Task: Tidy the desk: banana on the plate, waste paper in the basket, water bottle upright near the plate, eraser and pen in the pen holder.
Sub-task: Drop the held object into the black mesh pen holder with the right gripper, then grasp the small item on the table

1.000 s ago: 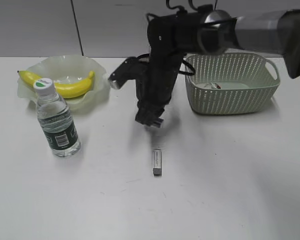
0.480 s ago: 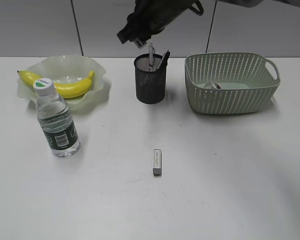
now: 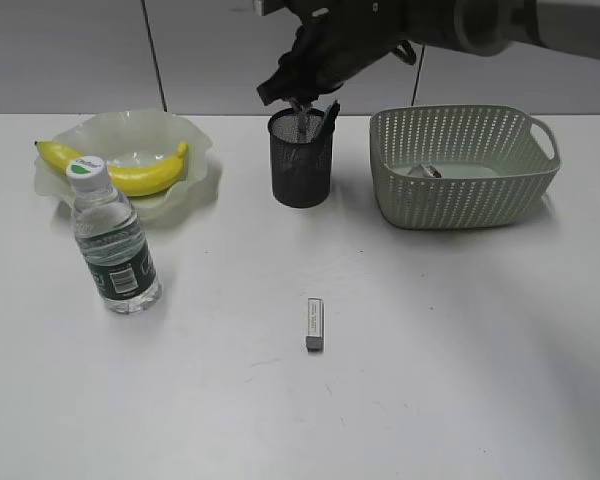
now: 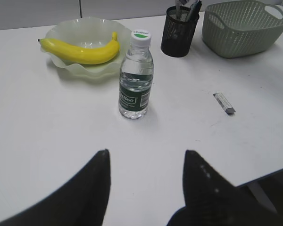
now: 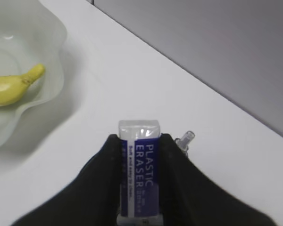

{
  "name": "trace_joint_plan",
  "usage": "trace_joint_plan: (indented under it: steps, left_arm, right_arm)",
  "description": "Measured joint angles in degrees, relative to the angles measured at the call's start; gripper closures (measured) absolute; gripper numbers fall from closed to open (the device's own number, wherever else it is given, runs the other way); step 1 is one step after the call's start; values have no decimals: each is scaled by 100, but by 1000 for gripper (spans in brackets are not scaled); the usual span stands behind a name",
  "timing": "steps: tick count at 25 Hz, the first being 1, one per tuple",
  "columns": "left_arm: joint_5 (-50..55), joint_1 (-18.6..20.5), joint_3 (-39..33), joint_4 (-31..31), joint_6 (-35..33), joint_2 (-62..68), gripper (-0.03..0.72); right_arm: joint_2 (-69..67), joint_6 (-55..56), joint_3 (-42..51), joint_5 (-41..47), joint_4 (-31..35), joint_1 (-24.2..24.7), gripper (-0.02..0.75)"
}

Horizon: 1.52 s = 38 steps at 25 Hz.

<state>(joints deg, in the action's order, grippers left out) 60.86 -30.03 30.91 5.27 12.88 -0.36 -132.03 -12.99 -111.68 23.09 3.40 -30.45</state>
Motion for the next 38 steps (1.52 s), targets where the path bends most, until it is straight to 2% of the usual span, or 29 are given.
trace_joint_plan:
  steps: [5, 10, 12, 19, 29, 33, 38]
  left_arm:
    - [0, 0, 0, 0, 0, 0, 314]
    - [0, 0, 0, 0, 0, 0, 314]
    - [0, 0, 0, 0, 0, 0, 314]
    - [0, 0, 0, 0, 0, 0, 314]
    - [0, 0, 0, 0, 0, 0, 314]
    - [0, 0, 0, 0, 0, 0, 314]
    - [0, 0, 0, 0, 0, 0, 314]
  right_arm:
    - [-59, 249, 11, 0, -100, 24, 528]
    - [-63, 287, 11, 21, -118, 24, 377]
    - [-56, 287, 11, 114, -118, 24, 353]
    - [390, 300, 11, 1344, -118, 24, 342]
    - [1260, 459, 11, 4421, 33, 19, 342]
    - [1704, 587, 356, 4594, 33, 19, 342]
    - [2512, 613, 1342, 4594, 33, 19, 340]
